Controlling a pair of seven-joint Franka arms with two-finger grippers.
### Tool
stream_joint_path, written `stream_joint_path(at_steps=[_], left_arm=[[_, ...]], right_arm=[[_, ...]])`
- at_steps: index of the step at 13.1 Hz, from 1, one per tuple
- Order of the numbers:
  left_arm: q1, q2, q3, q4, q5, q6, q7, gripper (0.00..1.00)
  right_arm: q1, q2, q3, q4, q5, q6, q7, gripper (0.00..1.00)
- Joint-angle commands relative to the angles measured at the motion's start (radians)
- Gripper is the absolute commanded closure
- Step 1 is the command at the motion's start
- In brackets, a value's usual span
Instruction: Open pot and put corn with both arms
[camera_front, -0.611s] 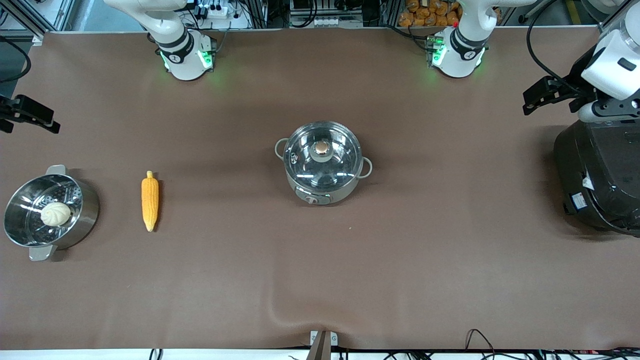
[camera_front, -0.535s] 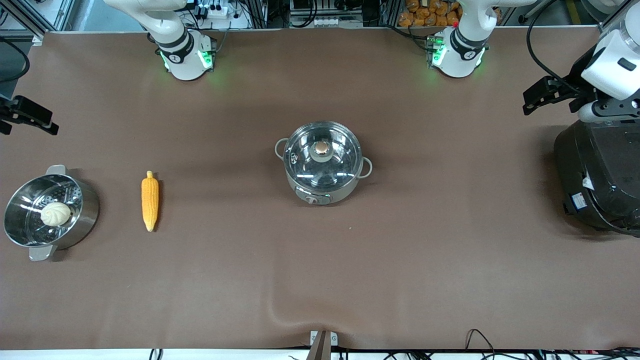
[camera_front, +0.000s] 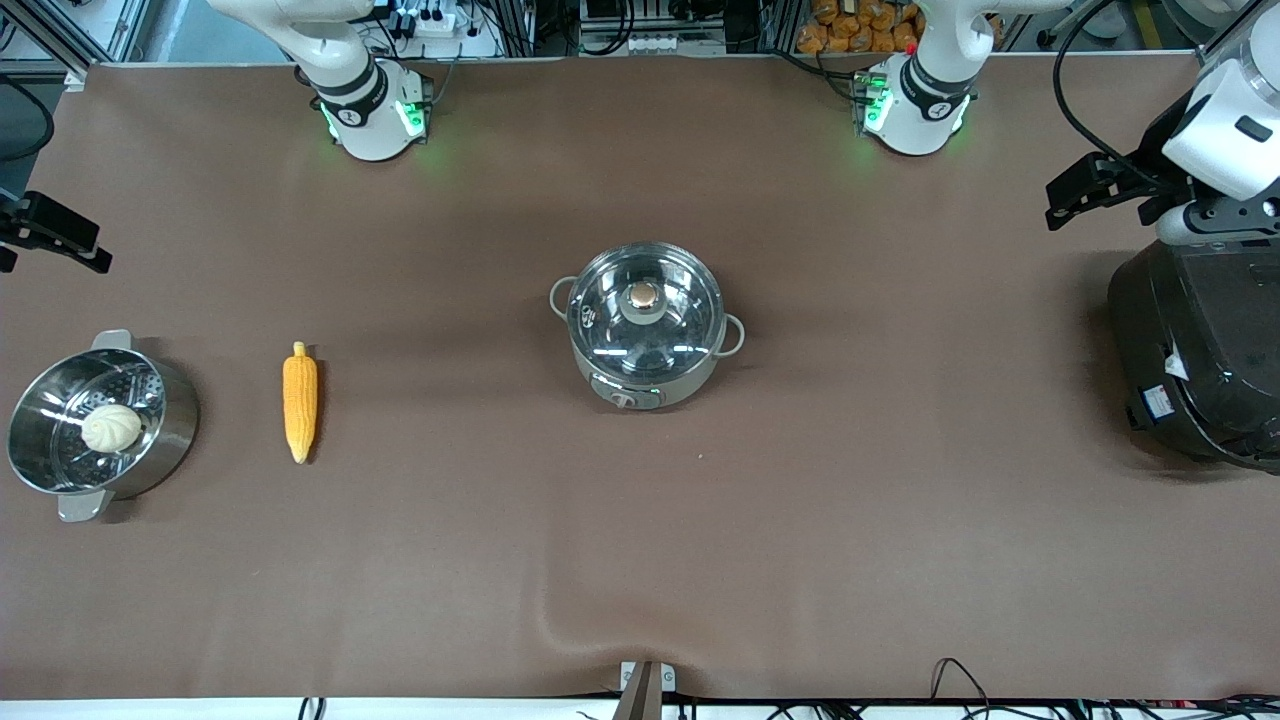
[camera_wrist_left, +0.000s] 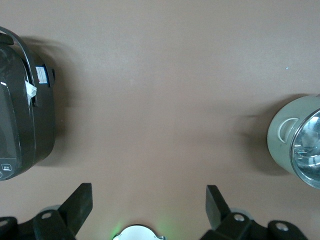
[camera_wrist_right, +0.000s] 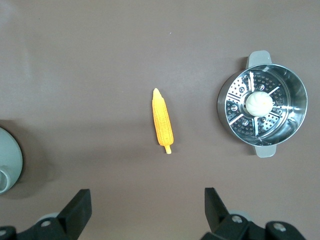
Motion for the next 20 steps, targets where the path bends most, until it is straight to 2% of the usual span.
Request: stream_joint_path(at_steps=[1,4,7,9,11,12,14,16,20], left_arm=[[-0.035,0.027,-0.017,0.009,-0.033,0.009,-0.008,0.0],[-0.164,0.139,-0.077,0.07,-0.027,0.061,-0.234,0.0],[-0.308,0.268,-0.094,0.087,-0.033,0.234,-0.452,0.0],[-0.407,0.374,-0.093,0.132,-0.032,0.343,-0.622,0.0],[-0.503,0.487,-0.082,0.193,-0.024,0.403,-0.762,0.0],[-0.533,0.529,-0.074,0.227,-0.022,0.419,-0.828,0.0],[-0.598,0.586,-0.067,0.245,-0.001,0.463,-0.919,0.0],[-0.635,0.606,-0.06,0.239,0.048,0.469,-0.942,0.0],[-0.649,0.615,-0.063,0.21,0.056,0.469,-0.942,0.0]], right_arm=[[0.013,-0.01,-0.008,-0.001,-0.001,0.014,0.008,0.0],[0.013,-0.006,-0.008,-0.009,-0.002,0.034,0.006,0.0],[0.009,0.037,-0.01,-0.032,0.005,0.086,-0.009,0.0],[0.015,0.059,-0.01,-0.04,-0.005,0.122,-0.007,0.0],[0.013,0.054,-0.008,-0.157,0.001,0.253,-0.006,0.0],[0.009,0.054,-0.007,-0.251,0.011,0.375,-0.006,0.0],[0.015,0.063,-0.008,-0.36,0.013,0.522,-0.007,0.0],[0.023,0.066,-0.007,-0.476,0.012,0.629,-0.01,0.0],[0.056,0.109,-0.007,-0.717,0.012,0.914,-0.021,0.0]])
